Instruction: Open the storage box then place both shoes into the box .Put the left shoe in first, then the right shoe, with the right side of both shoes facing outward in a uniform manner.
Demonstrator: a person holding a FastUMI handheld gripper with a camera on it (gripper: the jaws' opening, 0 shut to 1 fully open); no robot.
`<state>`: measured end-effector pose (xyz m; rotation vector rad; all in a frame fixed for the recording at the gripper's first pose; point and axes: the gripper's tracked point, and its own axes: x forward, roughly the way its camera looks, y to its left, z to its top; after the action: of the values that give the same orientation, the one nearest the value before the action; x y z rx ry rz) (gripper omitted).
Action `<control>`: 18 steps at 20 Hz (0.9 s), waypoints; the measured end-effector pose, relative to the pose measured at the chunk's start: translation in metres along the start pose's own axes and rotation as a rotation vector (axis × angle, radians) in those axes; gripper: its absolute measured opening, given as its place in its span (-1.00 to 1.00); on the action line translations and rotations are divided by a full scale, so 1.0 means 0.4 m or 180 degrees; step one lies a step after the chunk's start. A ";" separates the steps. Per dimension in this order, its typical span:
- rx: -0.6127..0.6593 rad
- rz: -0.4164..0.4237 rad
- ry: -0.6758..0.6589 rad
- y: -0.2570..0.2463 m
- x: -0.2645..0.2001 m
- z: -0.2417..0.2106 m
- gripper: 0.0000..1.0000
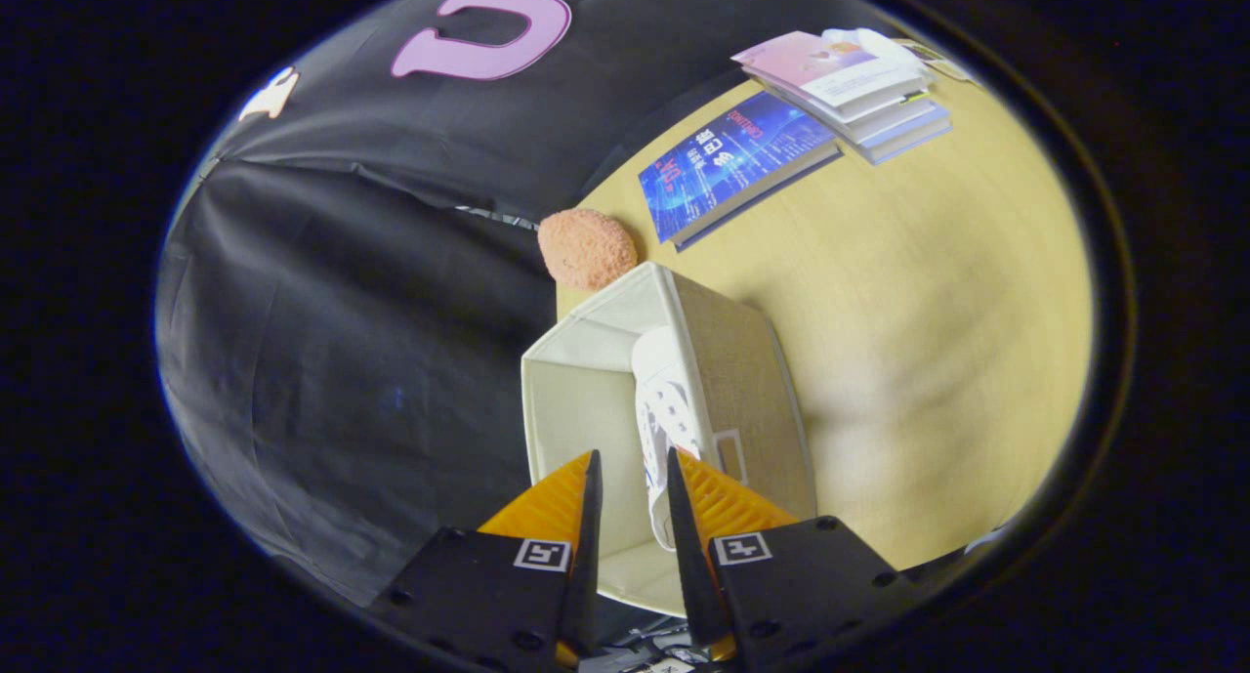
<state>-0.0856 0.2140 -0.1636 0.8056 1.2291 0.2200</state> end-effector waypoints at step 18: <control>-0.0414 -0.0447 -0.1209 -0.228 -0.264 0.284 -0.22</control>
<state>-0.0448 0.0416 -0.1321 0.6112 0.8980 0.0284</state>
